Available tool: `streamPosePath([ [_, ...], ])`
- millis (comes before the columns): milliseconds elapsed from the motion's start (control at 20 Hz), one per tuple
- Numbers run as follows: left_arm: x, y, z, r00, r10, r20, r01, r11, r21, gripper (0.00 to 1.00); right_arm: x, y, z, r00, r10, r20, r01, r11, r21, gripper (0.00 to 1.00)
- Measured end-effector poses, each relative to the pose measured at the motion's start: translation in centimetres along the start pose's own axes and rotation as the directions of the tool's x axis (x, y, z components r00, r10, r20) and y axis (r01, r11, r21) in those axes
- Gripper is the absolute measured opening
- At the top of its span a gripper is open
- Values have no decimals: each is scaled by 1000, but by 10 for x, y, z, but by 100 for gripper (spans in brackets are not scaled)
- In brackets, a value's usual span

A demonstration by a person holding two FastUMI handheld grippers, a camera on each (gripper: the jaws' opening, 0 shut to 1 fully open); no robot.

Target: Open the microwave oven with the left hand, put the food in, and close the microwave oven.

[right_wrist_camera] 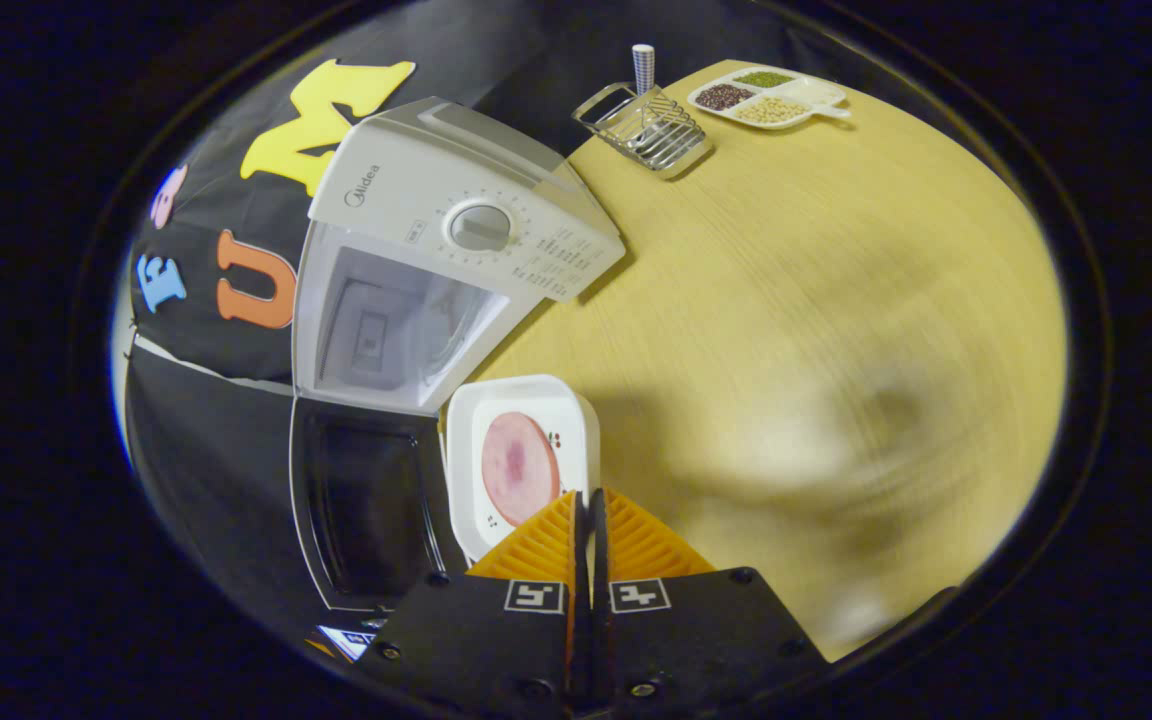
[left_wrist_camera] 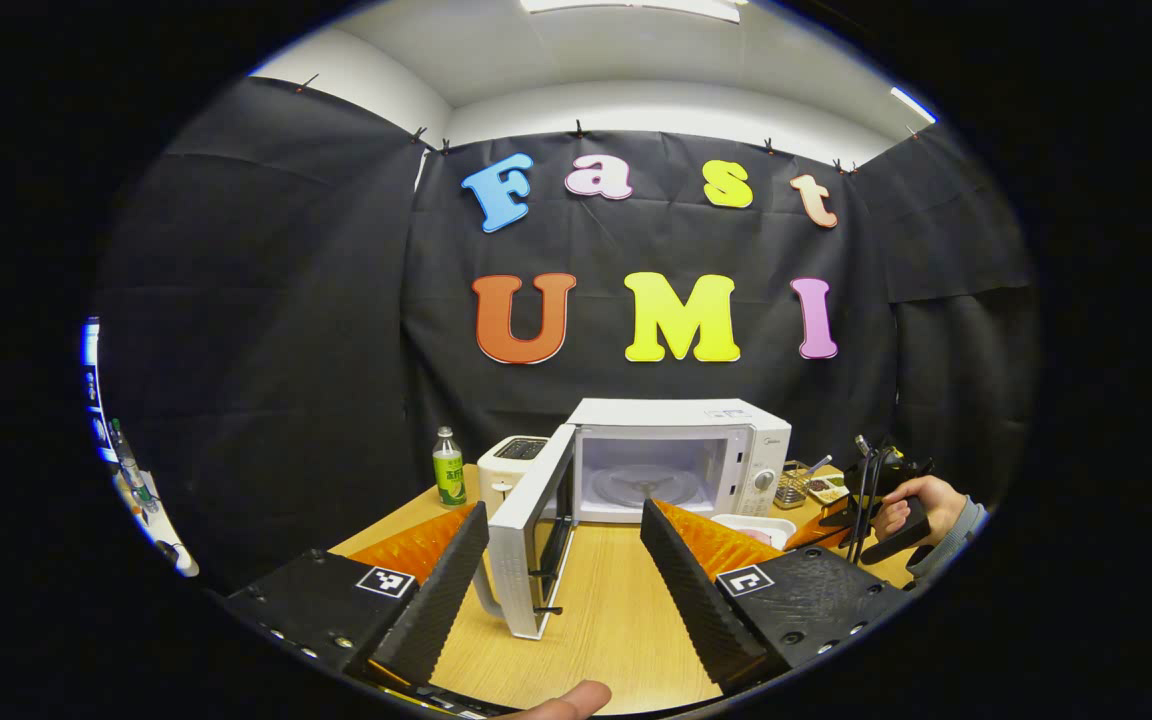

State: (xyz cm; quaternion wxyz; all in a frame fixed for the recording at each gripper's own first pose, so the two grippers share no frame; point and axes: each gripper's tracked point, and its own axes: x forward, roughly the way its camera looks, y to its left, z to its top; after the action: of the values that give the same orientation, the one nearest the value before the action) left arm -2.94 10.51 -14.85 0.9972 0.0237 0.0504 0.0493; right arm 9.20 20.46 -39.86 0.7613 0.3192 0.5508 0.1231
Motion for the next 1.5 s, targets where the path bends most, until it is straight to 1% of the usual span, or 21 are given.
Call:
streamPosePath([
  [150,-4,12,-3,1000,7,-11,-7,1000,-5,94,16,26,4,998,-11,66,9,1000,28,4],
  [250,-6,20,-6,1000,7,-20,-7,1000,1,94,26,40,6,993,-26,116,17,997,72,4],
  [350,-8,29,-7,999,24,-23,-23,1000,18,94,37,49,10,984,-61,169,44,994,102,6],
  [450,-8,30,-10,999,23,-31,-22,999,30,94,48,61,10,973,-80,215,52,989,136,7],
  [650,-9,32,-15,999,15,-45,-13,999,38,94,74,93,6,962,-59,268,-14,966,260,7],
  [850,-9,37,-12,999,12,-41,-11,999,33,94,98,128,5,950,-35,311,-63,951,302,7],
  [950,-8,45,-9,999,26,-32,-25,999,32,94,111,136,12,936,-51,348,-74,939,337,7],
  [1050,-6,53,-6,999,38,-23,-37,999,29,94,124,141,24,914,-79,397,-86,920,381,7],
  [1150,-5,54,-8,999,27,-24,-27,999,19,94,139,146,34,896,-96,434,-102,906,411,7],
  [1250,-3,57,-14,999,10,-35,-10,1000,7,94,156,145,42,878,-144,457,-82,895,439,7],
  [1350,-1,61,-18,999,4,-47,-4,1000,-9,94,169,152,54,857,-156,491,-87,896,436,7],
  [1400,1,66,-21,998,8,-55,-9,1000,-14,94,177,156,60,852,-154,501,-86,902,424,7],
  [1500,4,73,-26,998,20,-66,-21,1000,-19,94,186,163,70,846,-155,510,-92,900,426,7],
])
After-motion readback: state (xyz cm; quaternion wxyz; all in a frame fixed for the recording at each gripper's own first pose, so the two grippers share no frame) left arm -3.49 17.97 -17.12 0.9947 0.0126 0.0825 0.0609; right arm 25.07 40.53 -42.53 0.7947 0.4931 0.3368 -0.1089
